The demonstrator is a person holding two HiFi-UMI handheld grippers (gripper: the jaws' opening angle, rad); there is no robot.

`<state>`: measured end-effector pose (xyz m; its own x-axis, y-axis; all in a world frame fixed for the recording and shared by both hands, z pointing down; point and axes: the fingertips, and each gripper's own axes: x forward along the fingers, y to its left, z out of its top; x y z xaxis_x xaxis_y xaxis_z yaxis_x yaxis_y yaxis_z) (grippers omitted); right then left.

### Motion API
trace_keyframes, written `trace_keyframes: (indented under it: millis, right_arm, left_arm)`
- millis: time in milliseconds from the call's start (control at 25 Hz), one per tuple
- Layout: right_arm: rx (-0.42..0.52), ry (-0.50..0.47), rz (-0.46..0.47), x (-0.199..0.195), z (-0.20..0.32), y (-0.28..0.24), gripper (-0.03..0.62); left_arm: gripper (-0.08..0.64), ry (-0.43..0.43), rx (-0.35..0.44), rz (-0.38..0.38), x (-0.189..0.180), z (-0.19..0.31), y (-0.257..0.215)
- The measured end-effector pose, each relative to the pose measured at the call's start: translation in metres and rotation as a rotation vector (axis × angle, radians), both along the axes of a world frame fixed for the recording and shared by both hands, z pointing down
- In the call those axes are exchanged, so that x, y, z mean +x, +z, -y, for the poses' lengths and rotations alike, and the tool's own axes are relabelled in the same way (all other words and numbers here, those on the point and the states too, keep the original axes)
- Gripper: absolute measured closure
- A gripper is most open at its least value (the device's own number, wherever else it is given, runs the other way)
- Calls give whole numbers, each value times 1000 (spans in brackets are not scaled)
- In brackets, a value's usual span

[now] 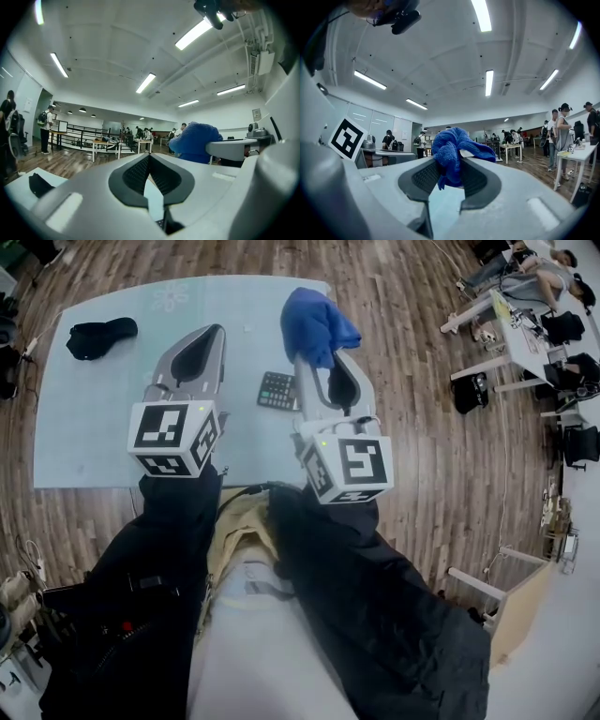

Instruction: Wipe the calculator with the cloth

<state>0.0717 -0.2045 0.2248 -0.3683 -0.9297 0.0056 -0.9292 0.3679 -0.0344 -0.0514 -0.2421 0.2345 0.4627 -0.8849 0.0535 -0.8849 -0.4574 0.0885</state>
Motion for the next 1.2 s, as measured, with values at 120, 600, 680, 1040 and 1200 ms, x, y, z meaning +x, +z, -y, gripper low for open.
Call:
trace_keyframes:
  millis: [120,600,680,1040,1200]
  right_arm:
    - [7,-12,0,-2,2,-2,469]
    - [24,-32,7,2,7,-15,474]
    - [24,-36,6,2,8,-16,477]
    - [20,-52,5,4,14,-16,482]
    - [6,-50,16,2,12,-11,480]
  left_arm:
    - [561,-16,2,-1,-4,1,0]
    - [561,-19,2,-8,0,7,-10]
    - [561,-16,2,-7,1,7,-12]
    - [561,-18,-21,0,4,13,-7]
    - [561,-15,-34,8,1,9,-2]
